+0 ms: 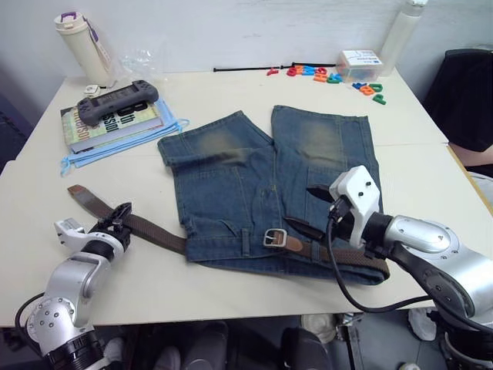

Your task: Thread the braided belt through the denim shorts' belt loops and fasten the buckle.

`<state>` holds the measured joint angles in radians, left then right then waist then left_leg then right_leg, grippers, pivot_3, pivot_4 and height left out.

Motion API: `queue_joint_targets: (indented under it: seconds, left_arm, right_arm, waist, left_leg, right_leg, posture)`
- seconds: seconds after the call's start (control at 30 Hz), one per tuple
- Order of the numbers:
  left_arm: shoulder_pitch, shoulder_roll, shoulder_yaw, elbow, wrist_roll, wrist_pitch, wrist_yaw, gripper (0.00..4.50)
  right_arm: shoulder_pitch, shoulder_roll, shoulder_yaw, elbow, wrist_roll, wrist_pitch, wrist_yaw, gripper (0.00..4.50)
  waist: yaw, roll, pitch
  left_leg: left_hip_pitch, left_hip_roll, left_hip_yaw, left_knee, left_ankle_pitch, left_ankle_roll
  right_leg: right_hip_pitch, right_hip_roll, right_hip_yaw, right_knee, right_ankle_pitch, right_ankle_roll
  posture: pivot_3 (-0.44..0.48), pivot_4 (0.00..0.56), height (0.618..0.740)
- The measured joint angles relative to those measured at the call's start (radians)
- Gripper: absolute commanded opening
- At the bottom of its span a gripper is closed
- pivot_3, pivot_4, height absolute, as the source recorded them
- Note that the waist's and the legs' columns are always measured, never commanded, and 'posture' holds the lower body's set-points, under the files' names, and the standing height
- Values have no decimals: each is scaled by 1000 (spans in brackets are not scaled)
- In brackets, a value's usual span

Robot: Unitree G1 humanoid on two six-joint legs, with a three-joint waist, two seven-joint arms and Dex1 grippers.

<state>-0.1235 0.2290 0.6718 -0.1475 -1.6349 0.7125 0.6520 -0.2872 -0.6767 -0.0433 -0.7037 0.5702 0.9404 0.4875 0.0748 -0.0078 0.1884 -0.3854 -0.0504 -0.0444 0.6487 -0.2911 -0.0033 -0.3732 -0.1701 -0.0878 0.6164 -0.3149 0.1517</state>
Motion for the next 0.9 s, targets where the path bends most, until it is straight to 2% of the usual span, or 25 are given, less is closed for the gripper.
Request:
queue_joint_targets:
  seconds: [0.03, 0.1, 0.13, 0.2, 0.27, 0.3, 0.37, 0.43, 0.6, 0.73, 0.9]
  left_arm:
    - [8, 13, -21, -11, 39, -4, -16, 992]
    - [38, 129, -136, -67, 219, 5, -110, 226]
    - [43, 171, -178, -94, 293, 0, -158, 102]
    - [51, 266, -281, -169, 462, -22, -271, 102]
    - [59, 386, -424, -243, 713, -112, -404, 102]
    - [59, 418, -465, -262, 796, -148, -448, 102]
    - [63, 517, -594, -294, 1042, -284, -572, 102]
    - [64, 567, -680, -307, 1220, -408, -661, 102]
    - [79, 594, -810, -233, 1557, -724, -811, 102]
    - [87, 597, -855, -126, 1714, -924, -881, 102]
    - [66, 607, -888, -25, 1854, -1100, -955, 102]
  right_arm:
    - [1, 0, 0, 0, 0, 0, 0, 4500]
    - [3, 0, -3, 0, 1, 0, 0, 4500]
    - [3, 0, -5, 0, 2, 1, -1, 4500]
    - [1, 4, -7, 0, 8, 4, -5, 4500]
    - [-9, 47, -31, 2, 46, 41, -27, 4500]
    - [-15, 68, -46, 3, 65, 57, -39, 4500]
    - [-57, 159, -103, 25, 146, 140, -104, 4500]
    - [-94, 230, -151, 48, 228, 220, -163, 4500]
    - [-138, 496, -224, 149, 514, 397, -382, 4500]
    - [-133, 637, -215, 255, 658, 436, -559, 4500]
    - [-185, 678, -168, 323, 708, 426, -692, 4500]
  waist:
    - [0, 0, 0]
    - [0, -5, 3]
    - [-1, -5, 3]
    - [0, -6, 3]
    - [-3, -6, 3]
    - [-5, -5, 4]
    - [-10, -4, 4]
    - [-20, -3, 5]
    - [-51, 1, 7]
    - [-62, 2, 7]
    - [-75, 2, 8]
  left_leg:
    - [0, 1, 0, 0, 0, -1]
    - [-2, 4, 4, 0, 0, -4]
    - [-2, 5, 4, 0, 0, -4]
    - [-3, 7, 6, -1, 0, -4]
    - [-4, 9, 12, -2, -1, -5]
    - [-4, 11, 13, -2, -1, -5]
    - [-4, 16, 14, -2, -2, -7]
    - [-5, 20, 15, -4, -3, -8]
    - [-5, 30, 20, -5, -5, -10]
    - [-11, 29, 27, -3, -5, -9]
    - [-11, 30, 28, -1, -4, -6]
  right_leg:
    - [0, 1, 0, 0, 0, 0]
    - [-3, 6, 0, -1, 1, -3]
    - [-3, 7, 0, -2, 2, -4]
    - [-3, 8, 0, -6, 3, -5]
    - [-3, 10, 0, -9, 4, -7]
    - [-3, 12, 1, -11, 5, -7]
    - [-3, 17, 2, -15, 6, -10]
    - [-4, 21, 2, -17, 7, -12]
    - [-9, 25, 1, -10, 5, -17]
    - [-21, 24, 5, -2, 5, -17]
    - [-22, 22, 9, 4, 6, -15]
  posture:
    - [0, 150, 714]
    - [0, 150, 714]
    - [0, 150, 714]
    - [0, 150, 714]
    - [0, 150, 714]
    - [0, 150, 714]
    - [0, 150, 714]
    - [0, 150, 714]
    - [0, 150, 714]
    - [0, 150, 714]
    - [0, 150, 714]
